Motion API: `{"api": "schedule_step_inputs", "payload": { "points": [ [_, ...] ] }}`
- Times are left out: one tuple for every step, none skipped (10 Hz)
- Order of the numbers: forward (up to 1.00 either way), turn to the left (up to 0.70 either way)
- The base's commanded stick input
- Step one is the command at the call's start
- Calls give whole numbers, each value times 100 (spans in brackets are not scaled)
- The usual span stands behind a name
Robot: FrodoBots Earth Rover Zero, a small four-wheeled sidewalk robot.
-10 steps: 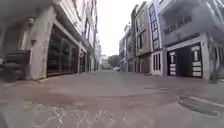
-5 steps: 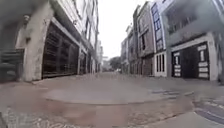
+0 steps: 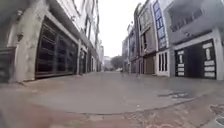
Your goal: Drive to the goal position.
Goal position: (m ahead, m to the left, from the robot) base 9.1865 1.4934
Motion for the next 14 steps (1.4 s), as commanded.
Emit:
{"api": "schedule_step_inputs", "payload": {
  "points": [
    [85,0],
    [85,0],
    [85,0],
    [85,0],
    [85,0],
    [85,0],
    [85,0],
    [59,-26],
    [12,-73],
    [0,-85],
    [0,-85],
    [0,-85],
    [37,-48],
    [85,0]
  ]
}}
